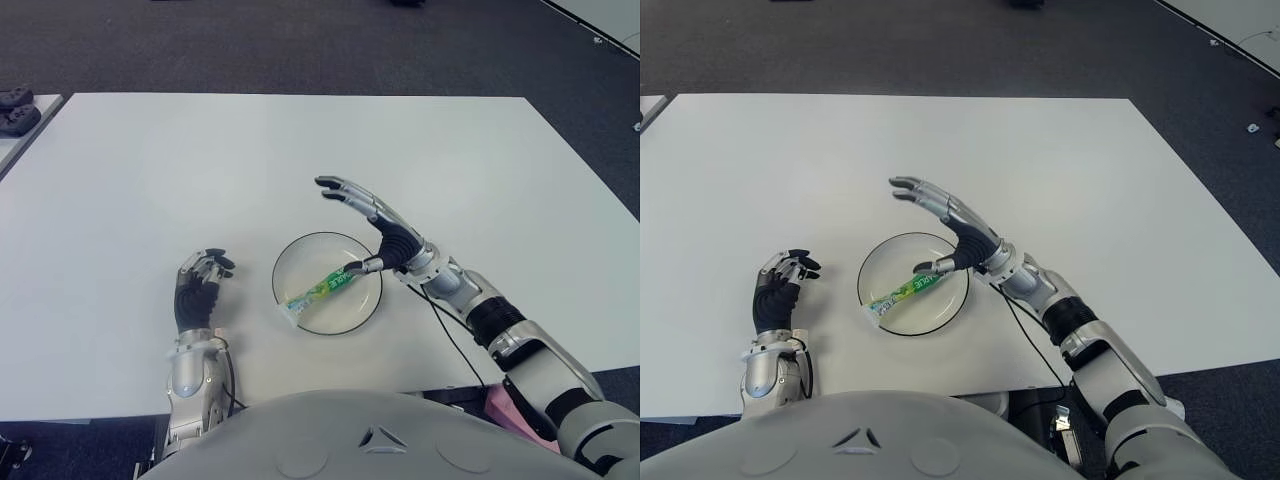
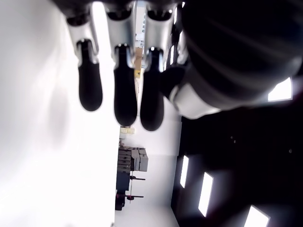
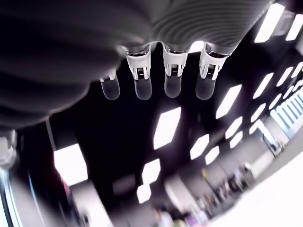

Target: Put the toothpaste on the table into the plate.

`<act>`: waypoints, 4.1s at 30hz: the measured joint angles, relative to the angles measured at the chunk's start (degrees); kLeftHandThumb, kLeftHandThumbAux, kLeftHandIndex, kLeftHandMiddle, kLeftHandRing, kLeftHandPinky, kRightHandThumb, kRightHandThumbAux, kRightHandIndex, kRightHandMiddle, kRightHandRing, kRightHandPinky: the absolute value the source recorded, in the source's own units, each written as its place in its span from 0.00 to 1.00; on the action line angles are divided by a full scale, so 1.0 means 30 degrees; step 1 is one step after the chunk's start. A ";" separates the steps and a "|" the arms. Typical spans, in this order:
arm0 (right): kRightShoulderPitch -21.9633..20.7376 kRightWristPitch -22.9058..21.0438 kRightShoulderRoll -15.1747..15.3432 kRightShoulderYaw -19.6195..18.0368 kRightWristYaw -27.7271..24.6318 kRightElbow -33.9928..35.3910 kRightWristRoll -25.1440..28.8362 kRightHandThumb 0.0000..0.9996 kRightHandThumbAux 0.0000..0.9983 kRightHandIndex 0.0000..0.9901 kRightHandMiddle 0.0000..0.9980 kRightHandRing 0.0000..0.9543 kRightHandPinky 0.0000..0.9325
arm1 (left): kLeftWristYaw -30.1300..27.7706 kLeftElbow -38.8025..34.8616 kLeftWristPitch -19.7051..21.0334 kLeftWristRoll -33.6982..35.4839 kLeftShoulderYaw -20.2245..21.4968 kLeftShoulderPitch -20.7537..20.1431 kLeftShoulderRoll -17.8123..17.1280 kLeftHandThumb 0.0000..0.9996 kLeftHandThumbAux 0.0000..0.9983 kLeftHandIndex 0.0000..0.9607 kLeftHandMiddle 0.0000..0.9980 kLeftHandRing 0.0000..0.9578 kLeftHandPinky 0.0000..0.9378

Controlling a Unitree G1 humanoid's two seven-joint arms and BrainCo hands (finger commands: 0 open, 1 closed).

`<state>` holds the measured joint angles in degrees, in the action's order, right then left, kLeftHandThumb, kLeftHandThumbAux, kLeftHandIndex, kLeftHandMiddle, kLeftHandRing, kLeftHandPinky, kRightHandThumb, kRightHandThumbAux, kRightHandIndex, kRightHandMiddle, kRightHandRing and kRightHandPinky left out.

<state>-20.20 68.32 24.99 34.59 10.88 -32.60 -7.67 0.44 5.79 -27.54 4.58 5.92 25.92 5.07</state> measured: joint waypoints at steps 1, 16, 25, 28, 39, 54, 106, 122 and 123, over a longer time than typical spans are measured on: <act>0.0139 -0.0005 -0.0174 -0.0047 -0.0282 -0.0024 0.0706 0.23 0.48 0.10 0.11 0.08 0.15 | 0.0000 0.0000 -0.0006 -0.0001 0.0003 0.0000 -0.0002 0.69 0.72 0.45 0.55 0.54 0.53; 0.3215 -0.1648 -0.4461 -0.5134 -0.4545 -0.1347 0.8592 0.18 0.91 0.44 0.37 0.34 0.38 | 0.0000 0.0684 -0.0461 0.0158 0.0164 -0.0617 -0.0178 0.69 0.72 0.45 0.55 0.54 0.53; 0.4320 -0.4457 -0.6202 -0.7905 -0.4973 -0.2082 0.8252 0.66 0.75 0.44 0.46 0.46 0.47 | -0.0001 0.0783 -0.0472 0.0145 0.0142 -0.0753 -0.0241 0.69 0.72 0.45 0.56 0.55 0.53; 0.4396 -0.5988 -0.6451 -0.8528 -0.4759 -0.1666 0.7749 0.69 0.74 0.44 0.48 0.48 0.50 | -0.0001 0.0786 -0.0471 0.0141 0.0134 -0.0750 -0.0241 0.69 0.72 0.45 0.55 0.55 0.54; 0.5467 -1.0632 -0.7382 -0.9847 -0.4171 -0.0167 0.6566 0.70 0.73 0.43 0.51 0.53 0.54 | -0.0001 0.0772 -0.0417 0.0158 0.0104 -0.0755 -0.0271 0.69 0.72 0.45 0.55 0.55 0.55; 0.5543 -1.1534 -0.8011 -1.1251 -0.4536 -0.0589 0.5655 0.70 0.73 0.43 0.53 0.55 0.55 | -0.0001 0.0694 -0.0140 0.0122 0.0067 -0.0776 -0.0336 0.69 0.72 0.45 0.57 0.56 0.55; 0.6454 -1.1801 -0.8342 -1.2801 -0.4274 -0.0217 0.3685 0.71 0.73 0.43 0.51 0.53 0.54 | 0.1156 0.0954 -0.0017 -0.1208 -0.0009 -0.1103 -0.0263 0.70 0.72 0.45 0.54 0.56 0.57; 0.7034 -1.2053 -0.8526 -1.2919 -0.3792 0.0563 0.3636 0.71 0.73 0.43 0.51 0.52 0.55 | 0.1214 0.1240 -0.0171 -0.1348 -0.0014 -0.1296 -0.0317 0.70 0.72 0.45 0.55 0.56 0.57; 0.7044 -1.2057 -0.8536 -1.2934 -0.3783 0.0578 0.3637 0.71 0.73 0.43 0.50 0.52 0.55 | 0.1214 0.1247 -0.0173 -0.1348 -0.0015 -0.1301 -0.0317 0.70 0.72 0.45 0.54 0.56 0.57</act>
<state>0.93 32.15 -0.62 -4.21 -0.47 -30.86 3.24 4.09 9.53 -28.06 0.54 5.88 22.01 4.12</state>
